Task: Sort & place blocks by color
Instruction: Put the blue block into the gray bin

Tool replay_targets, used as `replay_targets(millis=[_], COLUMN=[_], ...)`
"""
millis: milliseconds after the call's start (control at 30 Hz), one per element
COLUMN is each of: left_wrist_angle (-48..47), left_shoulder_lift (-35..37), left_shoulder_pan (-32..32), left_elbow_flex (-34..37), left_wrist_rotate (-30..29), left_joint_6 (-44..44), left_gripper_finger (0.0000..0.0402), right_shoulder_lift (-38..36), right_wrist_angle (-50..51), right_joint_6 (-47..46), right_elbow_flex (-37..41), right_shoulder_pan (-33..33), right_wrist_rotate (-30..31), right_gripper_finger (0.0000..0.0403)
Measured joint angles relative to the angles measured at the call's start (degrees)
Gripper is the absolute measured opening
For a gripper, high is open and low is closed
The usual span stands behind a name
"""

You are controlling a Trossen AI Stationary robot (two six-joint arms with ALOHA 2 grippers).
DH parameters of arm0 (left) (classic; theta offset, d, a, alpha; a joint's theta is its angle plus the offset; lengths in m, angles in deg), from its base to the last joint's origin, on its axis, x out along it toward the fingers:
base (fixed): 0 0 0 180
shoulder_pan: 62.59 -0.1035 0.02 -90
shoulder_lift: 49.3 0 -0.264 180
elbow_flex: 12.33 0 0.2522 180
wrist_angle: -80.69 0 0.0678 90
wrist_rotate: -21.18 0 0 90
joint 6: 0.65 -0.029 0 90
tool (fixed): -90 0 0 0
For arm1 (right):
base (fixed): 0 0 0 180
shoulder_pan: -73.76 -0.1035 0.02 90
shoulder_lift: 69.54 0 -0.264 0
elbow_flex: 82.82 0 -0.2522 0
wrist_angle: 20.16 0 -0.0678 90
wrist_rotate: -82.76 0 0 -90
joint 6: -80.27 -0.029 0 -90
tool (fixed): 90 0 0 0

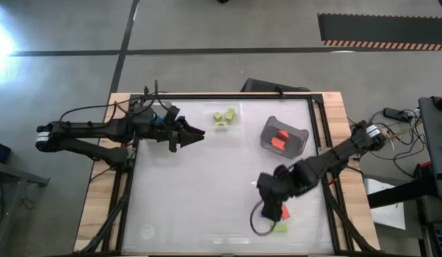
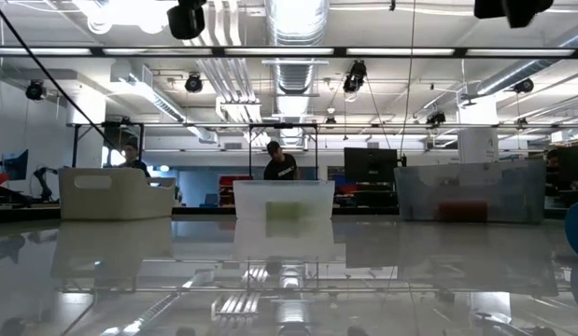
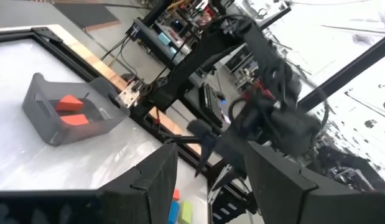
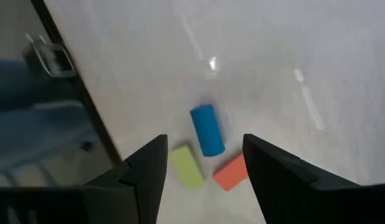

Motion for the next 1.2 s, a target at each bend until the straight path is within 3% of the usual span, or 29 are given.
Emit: replay_targets(millis=[533,800,1200], left_wrist_angle=[1.05,0.81,0.97], left_shoulder_lift=[-0.36,-1.58,-2.17], left_shoulder_pan=[0.0,0.0,0.0], left_elbow_flex=[0.04,0.07,0.04], left_wrist_rotate=[-0.11,-0.52,-0.72], left_joint_6=[0.02,0.1,0.21], left_gripper_finger=[0.0171,0.0171,0.0171], right_shoulder_lift=[12.66,14.49,14.21], right_wrist_angle=[-1.57,-7.2,-17.36], right_joint_6=[6.38,7.52,4.87], right_elbow_flex=[0.02,2.8,12.98], right_shoulder_pan=[-11.08,-11.46,-11.44], right_wrist_rotate=[6.08,11.43,11.52], right_gripper_finger=[0.0199,0.0199,0.0199])
